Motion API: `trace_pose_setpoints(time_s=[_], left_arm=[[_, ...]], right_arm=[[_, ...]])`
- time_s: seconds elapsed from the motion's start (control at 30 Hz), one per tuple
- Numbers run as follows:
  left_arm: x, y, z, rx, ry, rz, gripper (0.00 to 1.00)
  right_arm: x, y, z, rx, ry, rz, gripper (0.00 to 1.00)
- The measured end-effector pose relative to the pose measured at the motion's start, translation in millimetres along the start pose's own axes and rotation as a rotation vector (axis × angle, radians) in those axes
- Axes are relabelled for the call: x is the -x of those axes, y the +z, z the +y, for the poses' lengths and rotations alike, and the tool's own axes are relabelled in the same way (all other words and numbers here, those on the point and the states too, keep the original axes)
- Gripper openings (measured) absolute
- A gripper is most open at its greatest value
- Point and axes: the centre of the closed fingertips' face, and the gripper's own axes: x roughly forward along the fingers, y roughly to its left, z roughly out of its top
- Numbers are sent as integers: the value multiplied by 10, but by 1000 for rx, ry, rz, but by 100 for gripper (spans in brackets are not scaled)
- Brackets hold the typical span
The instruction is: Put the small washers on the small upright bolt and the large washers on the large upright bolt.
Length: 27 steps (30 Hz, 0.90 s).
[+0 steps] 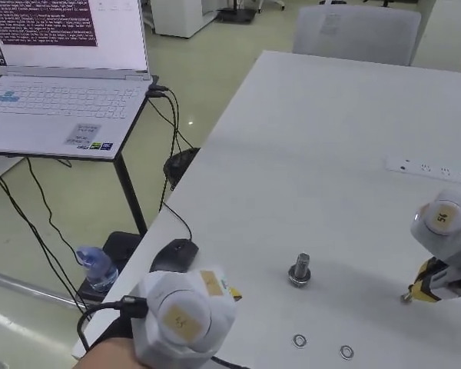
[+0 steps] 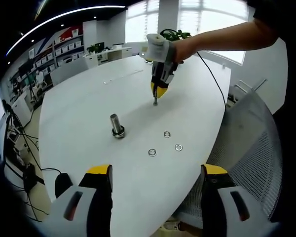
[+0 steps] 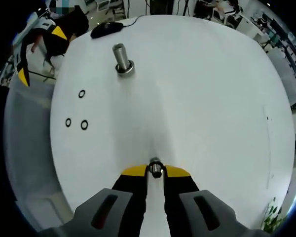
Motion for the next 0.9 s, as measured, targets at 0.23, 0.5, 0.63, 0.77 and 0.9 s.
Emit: trace_pose_setpoints(time_s=[0.23, 0.5, 0.63, 0.77, 0.9], left_arm=[[9, -52, 1, 4, -4, 13, 71], [7, -69, 0, 5, -10, 16, 70], [9, -81, -3, 5, -12, 21, 69], [14, -90, -11, 7, -12, 20, 69], [13, -107, -22, 6, -13, 24, 69]], right_arm=[[-105, -23, 33, 16, 11, 18, 12], [-149, -56, 37, 33, 11, 30, 13], [-164, -79, 39, 35, 12, 36, 13], [-163, -85, 42, 36, 12, 35, 13], [-164, -77, 48, 34, 10, 28, 13]])
